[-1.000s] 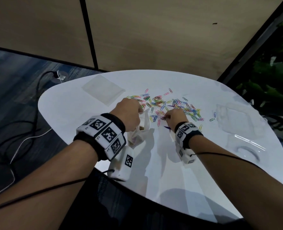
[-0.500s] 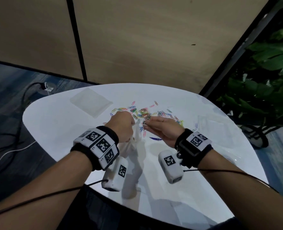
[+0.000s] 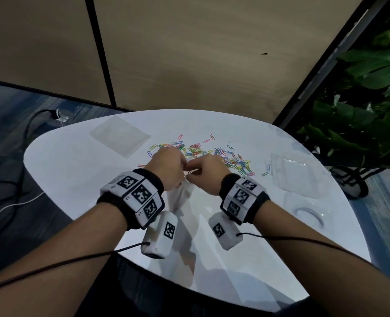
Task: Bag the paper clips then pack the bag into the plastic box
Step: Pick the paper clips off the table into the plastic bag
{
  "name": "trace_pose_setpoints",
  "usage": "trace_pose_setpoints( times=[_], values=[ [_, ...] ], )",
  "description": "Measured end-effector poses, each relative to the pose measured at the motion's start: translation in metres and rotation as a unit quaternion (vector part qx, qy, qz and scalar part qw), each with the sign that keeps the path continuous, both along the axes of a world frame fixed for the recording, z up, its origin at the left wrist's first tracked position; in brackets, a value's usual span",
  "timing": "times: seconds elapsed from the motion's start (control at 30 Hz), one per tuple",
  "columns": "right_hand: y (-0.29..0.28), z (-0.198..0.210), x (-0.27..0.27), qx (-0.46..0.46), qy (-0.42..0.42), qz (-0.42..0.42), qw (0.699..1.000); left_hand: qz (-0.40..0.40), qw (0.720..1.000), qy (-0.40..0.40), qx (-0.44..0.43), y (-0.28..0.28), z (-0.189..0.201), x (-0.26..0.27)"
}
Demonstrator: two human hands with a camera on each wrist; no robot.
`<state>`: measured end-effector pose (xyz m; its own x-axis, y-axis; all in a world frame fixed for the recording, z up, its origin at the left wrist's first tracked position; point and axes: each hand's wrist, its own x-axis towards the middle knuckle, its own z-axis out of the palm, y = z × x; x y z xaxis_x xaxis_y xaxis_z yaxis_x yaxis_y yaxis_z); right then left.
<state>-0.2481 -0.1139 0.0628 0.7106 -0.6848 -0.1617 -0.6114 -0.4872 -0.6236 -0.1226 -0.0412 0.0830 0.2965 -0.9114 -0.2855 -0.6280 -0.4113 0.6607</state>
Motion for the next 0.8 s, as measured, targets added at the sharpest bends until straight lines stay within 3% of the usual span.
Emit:
trace_pose_setpoints(
  times=[0.1, 0.17, 0.23, 0.33, 0.4, 0.57, 0.7, 0.8],
  values=[
    [-0.027, 0.004, -0.015, 0.179, -0.122, -0.081, 0.973, 0.015, 1.000, -0.004, -0.007, -0.001, 0.000, 0.004],
    [-0.061, -0.008, -0.034, 0.169, -0.140, -0.156, 0.963, 0.020, 1.000, -0.001, -0.006, 0.000, -0.001, 0.008],
    [-0.096, -0.028, -0.060, 0.087, -0.077, -0.216, 0.969, 0.014, 1.000, 0.002, -0.009, 0.001, -0.002, 0.010],
    [-0.137, -0.065, -0.097, -0.040, 0.126, -0.265, 0.955, 0.023, 1.000, 0.000, -0.004, 0.003, -0.003, 0.015],
    [-0.151, -0.088, -0.113, -0.038, 0.206, -0.267, 0.941, 0.027, 1.000, -0.005, 0.003, 0.003, -0.003, 0.016],
    [-0.159, -0.115, -0.104, 0.000, 0.259, -0.253, 0.932, 0.010, 1.000, -0.015, 0.008, 0.003, -0.002, 0.016],
    [-0.146, -0.111, -0.077, -0.069, 0.256, -0.151, 0.952, 0.004, 1.000, -0.022, 0.008, 0.002, -0.001, 0.014],
    [-0.135, -0.114, -0.066, -0.152, 0.302, -0.088, 0.937, 0.004, 1.000, -0.021, 0.007, 0.002, 0.000, 0.013]
  ],
)
